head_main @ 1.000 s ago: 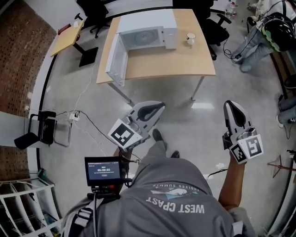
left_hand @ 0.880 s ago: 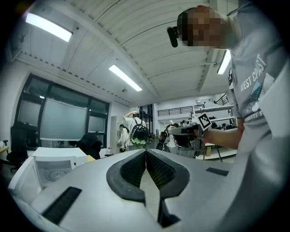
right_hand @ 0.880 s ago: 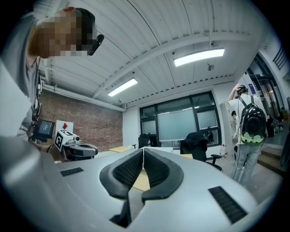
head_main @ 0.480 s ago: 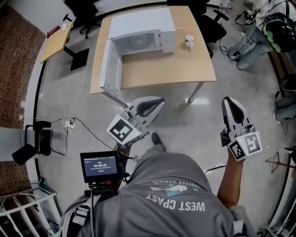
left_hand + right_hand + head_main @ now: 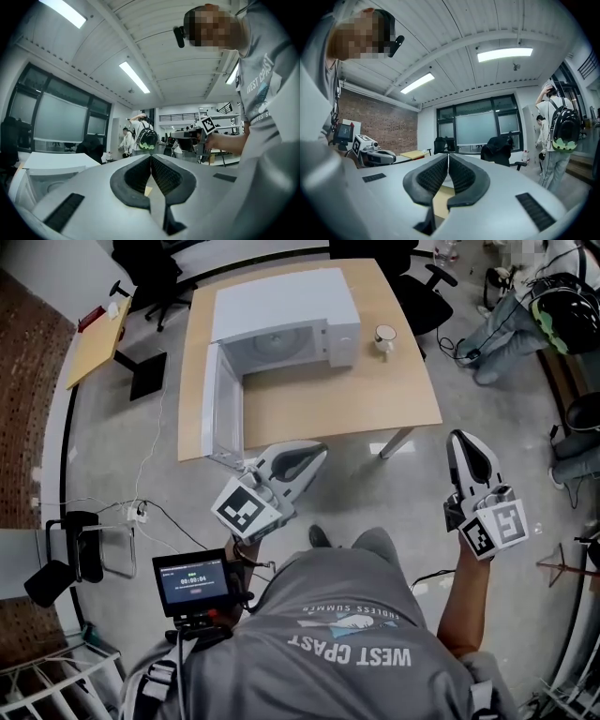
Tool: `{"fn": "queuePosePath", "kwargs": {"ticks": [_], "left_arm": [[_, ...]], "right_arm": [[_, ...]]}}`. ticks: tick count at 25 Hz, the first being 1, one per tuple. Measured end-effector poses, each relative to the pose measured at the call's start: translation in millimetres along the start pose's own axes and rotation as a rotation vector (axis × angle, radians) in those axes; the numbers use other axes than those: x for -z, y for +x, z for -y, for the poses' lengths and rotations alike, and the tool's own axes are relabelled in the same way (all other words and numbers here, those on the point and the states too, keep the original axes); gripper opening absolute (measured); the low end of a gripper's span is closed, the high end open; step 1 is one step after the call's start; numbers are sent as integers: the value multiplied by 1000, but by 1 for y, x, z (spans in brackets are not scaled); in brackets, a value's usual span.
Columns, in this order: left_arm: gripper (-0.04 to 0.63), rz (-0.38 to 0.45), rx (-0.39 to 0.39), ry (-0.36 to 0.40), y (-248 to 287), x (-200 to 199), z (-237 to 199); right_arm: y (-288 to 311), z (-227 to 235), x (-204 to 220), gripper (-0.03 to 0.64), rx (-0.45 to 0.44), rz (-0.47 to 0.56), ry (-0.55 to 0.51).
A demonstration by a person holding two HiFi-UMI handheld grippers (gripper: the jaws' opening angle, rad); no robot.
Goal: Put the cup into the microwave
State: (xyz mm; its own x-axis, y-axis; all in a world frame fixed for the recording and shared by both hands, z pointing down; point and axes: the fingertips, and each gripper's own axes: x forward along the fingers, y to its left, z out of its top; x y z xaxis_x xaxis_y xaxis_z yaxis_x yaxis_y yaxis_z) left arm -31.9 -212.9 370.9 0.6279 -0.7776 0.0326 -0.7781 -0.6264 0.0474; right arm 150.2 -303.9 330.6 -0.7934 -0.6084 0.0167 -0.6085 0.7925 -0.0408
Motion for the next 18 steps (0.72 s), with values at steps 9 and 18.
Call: {"fn": "queuePosePath", "kwargs": {"ticks": [9,18], "left_arm": [[21,-39,-57,-49,21,12,-69],[21,-54,-149,-59,72,8,-136]], "right_arm": [[100,53,18,20,-21,-28,16],[223,150,83,22,-39,-143,30]]}}
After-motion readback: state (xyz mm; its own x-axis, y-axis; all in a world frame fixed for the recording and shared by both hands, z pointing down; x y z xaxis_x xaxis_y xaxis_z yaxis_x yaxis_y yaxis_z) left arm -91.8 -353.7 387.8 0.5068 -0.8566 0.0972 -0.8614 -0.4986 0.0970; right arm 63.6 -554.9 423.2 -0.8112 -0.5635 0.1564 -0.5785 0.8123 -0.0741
